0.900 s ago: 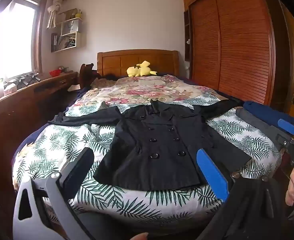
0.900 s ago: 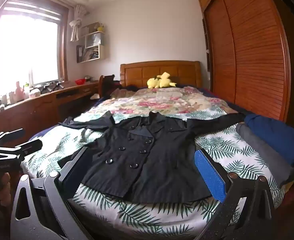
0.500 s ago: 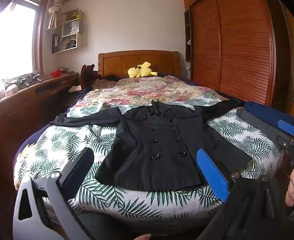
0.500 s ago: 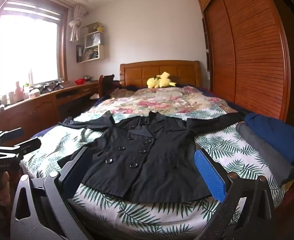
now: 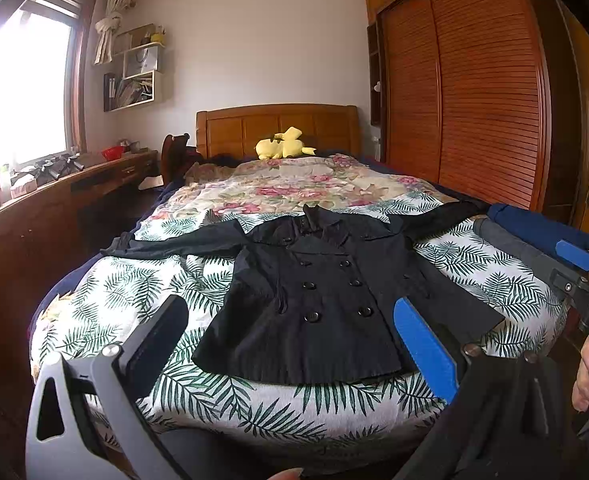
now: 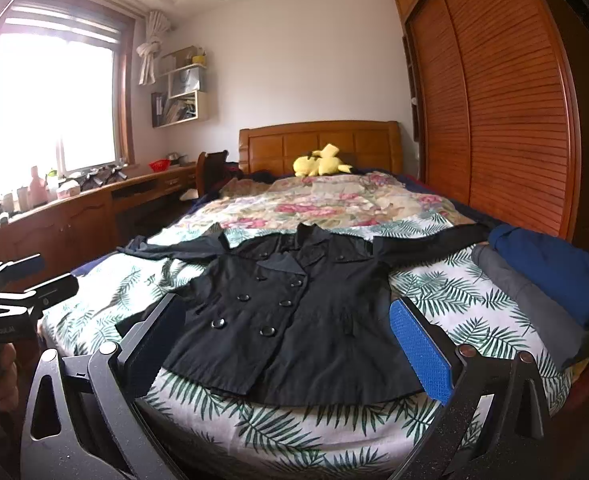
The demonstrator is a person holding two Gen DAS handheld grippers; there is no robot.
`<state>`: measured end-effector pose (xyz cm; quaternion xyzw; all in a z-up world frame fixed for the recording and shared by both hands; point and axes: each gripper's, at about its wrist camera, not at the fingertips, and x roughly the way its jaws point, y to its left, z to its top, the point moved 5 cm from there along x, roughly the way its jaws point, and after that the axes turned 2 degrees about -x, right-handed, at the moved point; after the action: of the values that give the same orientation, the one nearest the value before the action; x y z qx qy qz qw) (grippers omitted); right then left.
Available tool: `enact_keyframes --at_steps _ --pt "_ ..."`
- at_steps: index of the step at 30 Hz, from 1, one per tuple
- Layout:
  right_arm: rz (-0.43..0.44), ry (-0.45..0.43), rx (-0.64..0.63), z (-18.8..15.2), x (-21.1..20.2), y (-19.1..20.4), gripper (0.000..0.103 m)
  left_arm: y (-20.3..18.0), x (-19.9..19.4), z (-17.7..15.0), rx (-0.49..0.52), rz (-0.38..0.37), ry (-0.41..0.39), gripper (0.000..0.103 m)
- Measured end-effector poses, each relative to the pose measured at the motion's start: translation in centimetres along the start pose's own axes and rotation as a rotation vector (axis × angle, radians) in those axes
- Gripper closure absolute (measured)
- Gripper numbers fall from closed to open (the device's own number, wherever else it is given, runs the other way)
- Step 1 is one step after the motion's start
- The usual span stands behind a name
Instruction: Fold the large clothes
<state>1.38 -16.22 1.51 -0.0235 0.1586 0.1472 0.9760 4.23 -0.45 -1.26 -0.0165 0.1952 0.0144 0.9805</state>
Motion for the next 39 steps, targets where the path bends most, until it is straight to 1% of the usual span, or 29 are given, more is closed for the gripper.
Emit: enact_keyframes --at_steps 39 --pt "0.004 -0.011 0.007 0.41 -0.28 0.07 0.000 -0.11 -0.51 0.37 0.005 -0.002 -0.013 0.000"
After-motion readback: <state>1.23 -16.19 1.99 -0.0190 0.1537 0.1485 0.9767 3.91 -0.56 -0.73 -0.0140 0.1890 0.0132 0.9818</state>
